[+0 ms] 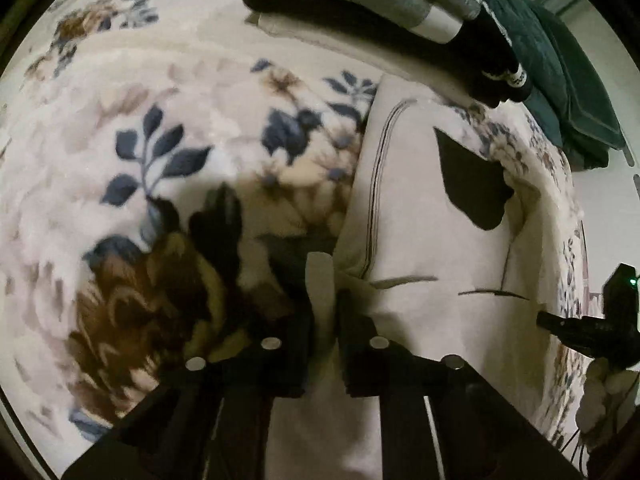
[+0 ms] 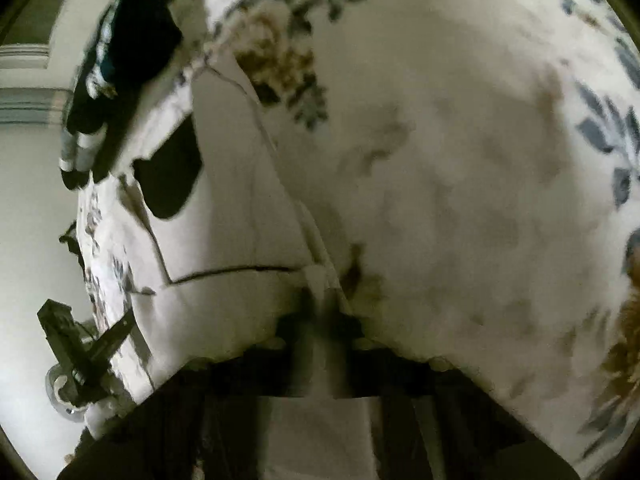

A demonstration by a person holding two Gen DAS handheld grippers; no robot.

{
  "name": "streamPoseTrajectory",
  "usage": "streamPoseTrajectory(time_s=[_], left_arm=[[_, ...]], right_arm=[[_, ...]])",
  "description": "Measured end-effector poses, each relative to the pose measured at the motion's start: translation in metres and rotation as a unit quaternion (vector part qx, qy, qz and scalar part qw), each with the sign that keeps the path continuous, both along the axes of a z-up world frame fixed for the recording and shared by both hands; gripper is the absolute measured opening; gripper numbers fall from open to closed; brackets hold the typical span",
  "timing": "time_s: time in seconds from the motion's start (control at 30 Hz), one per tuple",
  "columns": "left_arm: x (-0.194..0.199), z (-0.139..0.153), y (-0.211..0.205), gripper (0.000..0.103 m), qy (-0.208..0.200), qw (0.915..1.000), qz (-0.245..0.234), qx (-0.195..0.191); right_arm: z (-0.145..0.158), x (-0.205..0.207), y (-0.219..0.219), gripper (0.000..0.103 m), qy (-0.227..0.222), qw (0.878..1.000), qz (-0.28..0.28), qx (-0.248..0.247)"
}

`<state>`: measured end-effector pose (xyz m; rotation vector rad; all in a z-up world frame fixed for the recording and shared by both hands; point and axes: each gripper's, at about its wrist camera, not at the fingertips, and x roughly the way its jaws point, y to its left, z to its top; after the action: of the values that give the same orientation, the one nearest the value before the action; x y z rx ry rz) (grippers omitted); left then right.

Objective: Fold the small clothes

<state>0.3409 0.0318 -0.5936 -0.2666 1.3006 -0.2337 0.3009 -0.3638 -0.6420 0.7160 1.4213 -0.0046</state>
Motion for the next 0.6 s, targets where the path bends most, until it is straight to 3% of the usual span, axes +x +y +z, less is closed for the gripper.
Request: streamPoseTrajectory(time_s=[0.1, 0.23, 0.27, 0.33, 0.37, 0.4, 0.47, 0.6], left_arm=[[0.007, -0.004, 0.006, 0.009, 0.015, 0.9999, 0.004, -0.004], [0.015, 0.002, 0.009, 0.011, 0.039, 0.9992, -0.002, -0.012], [0.019, 0.008, 0.010, 0.012, 0.039, 0.9992, -0.003, -0.012], [0.034, 0.021, 0.010, 0.013, 0.028, 0.9996, -0.003, -0.008], [0.046, 0.026, 0.009, 0.022, 0.019, 0.9996, -0.006, -0.020], [0.056, 0.028, 0.007, 0.044, 0.013, 0.9995, -0.007, -0.030], [0.080, 0.030, -0.001, 0.060, -0.007, 0.9988, -0.010, -0.047], [0.140, 0.008, -0.040, 0.060, -0.009, 0.9982, -0.056, -0.020]], right_arm=[[0.004, -0.004, -0.009, 0.003, 0.002, 0.998, -0.038, -0.050], [-0.007, 0.000, -0.015, 0.003, 0.032, 0.999, -0.034, -0.023], [-0.007, 0.004, -0.016, 0.005, 0.042, 0.999, -0.027, -0.015], [-0.001, 0.015, -0.021, 0.020, 0.048, 0.998, -0.024, -0.021], [0.007, 0.024, -0.027, 0.040, 0.034, 0.999, -0.029, -0.022], [0.013, 0.037, -0.032, 0.058, 0.017, 0.999, -0.031, -0.013], [0.018, 0.063, -0.034, 0.060, -0.001, 1.000, -0.023, -0.011], [0.014, 0.137, -0.023, 0.060, -0.020, 0.999, 0.038, -0.026]])
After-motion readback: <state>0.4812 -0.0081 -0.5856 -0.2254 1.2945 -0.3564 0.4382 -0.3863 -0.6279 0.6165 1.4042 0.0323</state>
